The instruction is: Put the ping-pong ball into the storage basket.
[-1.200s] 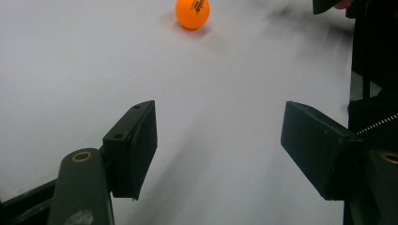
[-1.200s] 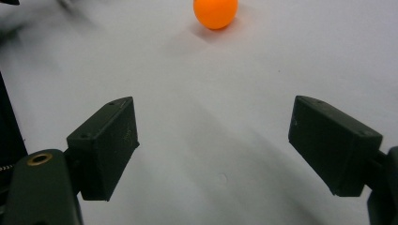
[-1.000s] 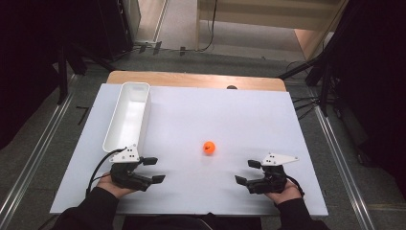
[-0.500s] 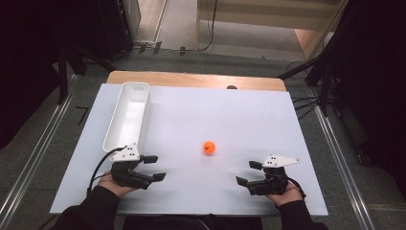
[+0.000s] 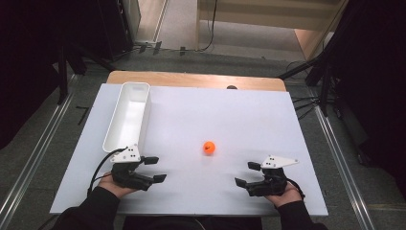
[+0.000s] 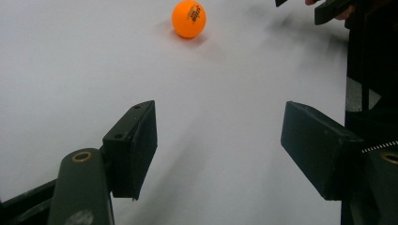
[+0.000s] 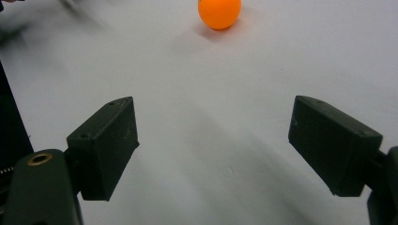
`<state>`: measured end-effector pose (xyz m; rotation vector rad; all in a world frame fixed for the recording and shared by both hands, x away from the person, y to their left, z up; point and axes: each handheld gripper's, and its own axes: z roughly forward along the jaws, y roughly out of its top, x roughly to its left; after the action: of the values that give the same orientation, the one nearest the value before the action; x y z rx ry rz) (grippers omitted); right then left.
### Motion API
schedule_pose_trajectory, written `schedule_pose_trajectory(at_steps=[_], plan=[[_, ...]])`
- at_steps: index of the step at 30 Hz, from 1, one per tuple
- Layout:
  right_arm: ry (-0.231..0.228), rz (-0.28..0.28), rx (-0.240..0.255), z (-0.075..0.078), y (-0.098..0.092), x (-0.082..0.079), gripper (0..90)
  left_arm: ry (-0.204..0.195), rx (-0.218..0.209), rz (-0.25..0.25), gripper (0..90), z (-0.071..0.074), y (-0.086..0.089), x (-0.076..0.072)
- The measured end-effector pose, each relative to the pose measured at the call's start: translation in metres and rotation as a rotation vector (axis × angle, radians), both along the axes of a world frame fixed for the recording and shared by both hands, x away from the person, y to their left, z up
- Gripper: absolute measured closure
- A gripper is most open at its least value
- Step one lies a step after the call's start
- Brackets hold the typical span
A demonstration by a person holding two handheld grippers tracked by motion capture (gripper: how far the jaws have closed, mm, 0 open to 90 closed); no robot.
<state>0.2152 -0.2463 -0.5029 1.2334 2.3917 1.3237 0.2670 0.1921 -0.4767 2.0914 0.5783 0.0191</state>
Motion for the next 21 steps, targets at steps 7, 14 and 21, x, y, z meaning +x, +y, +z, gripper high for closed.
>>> schedule_pose_trajectory(at_steps=[7,14,21], plan=[[0.003,-0.006,-0.006,0.0002,0.0014,0.0028,14.6,0.001,0.006,-0.017,27.8,-0.0012,-0.0004,-0.0007],[0.008,0.003,-0.006,-0.0002,0.0017,0.0031,14.6,-0.001,-0.007,-0.012,27.9,-0.0003,-0.0018,-0.0001],[0.013,0.01,-0.01,-0.0013,0.0038,0.0057,14.6,-0.033,-0.041,0.005,24.6,0.0045,-0.0057,0.0017]])
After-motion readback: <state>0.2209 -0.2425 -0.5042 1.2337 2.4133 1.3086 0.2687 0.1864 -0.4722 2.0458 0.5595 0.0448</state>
